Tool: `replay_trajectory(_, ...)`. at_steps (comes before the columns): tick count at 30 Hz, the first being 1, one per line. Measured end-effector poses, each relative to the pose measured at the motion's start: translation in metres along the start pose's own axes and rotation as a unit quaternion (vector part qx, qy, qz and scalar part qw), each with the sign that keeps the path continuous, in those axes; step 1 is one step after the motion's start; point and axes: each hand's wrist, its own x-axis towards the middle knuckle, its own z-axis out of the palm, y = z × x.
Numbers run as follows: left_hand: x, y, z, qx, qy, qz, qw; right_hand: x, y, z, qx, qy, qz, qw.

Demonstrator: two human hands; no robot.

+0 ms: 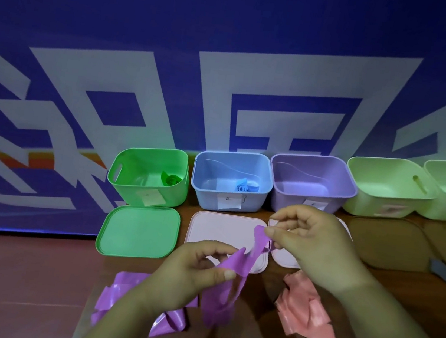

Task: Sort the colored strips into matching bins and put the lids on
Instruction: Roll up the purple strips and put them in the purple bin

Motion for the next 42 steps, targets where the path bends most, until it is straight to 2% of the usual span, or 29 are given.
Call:
replay_trajectory(9, 0.011, 0.008, 0.015, 0.007, 0.045, -0.003, 0.999, 0.005, -0.006, -0.025, -0.036, -0.013, -0.062, 0.997)
replay_trajectory(13, 0.016, 0.011, 0.019, 0.026, 0.025, -0.005, 0.999, 0.01, -0.012, -0.028, -0.065, -0.029, -0.077, 0.994)
replay_trajectory(16, 0.019, 0.015, 0.023, 0.014, 0.012, 0.011, 1.0, 0.013, -0.018, -0.027, -0.075, -0.043, -0.079, 0.993)
replay_trajectory(19, 0.025, 0.025, 0.03, 0.045, 0.04, 0.045, 0.997, 0.015, -0.022, -0.025, -0.078, -0.073, -0.081, 0.991)
replay_trajectory(23, 0.032, 0.035, 0.043, -0.017, 0.053, 0.11, 0.992, 0.018, -0.029, -0.022, -0.038, -0.093, -0.069, 0.993)
replay_trajectory(26, 0.033, 0.04, 0.044, -0.058, 0.067, 0.106, 0.99, 0.019, -0.03, -0.024, 0.011, -0.086, -0.057, 0.995)
replay_trajectory(31, 0.03, 0.045, 0.038, -0.089, 0.105, 0.113, 0.984, 0.007, -0.019, -0.032, 0.096, -0.136, -0.03, 0.986)
replay_trajectory(37, 0.024, 0.046, 0.036, -0.084, 0.129, 0.111, 0.982, 0.001, -0.008, -0.026, 0.03, -0.118, -0.028, 0.992)
replay_trajectory(42, 0.02, 0.05, 0.037, -0.095, 0.135, 0.115, 0.98, -0.004, -0.006, -0.016, 0.145, -0.137, -0.005, 0.98)
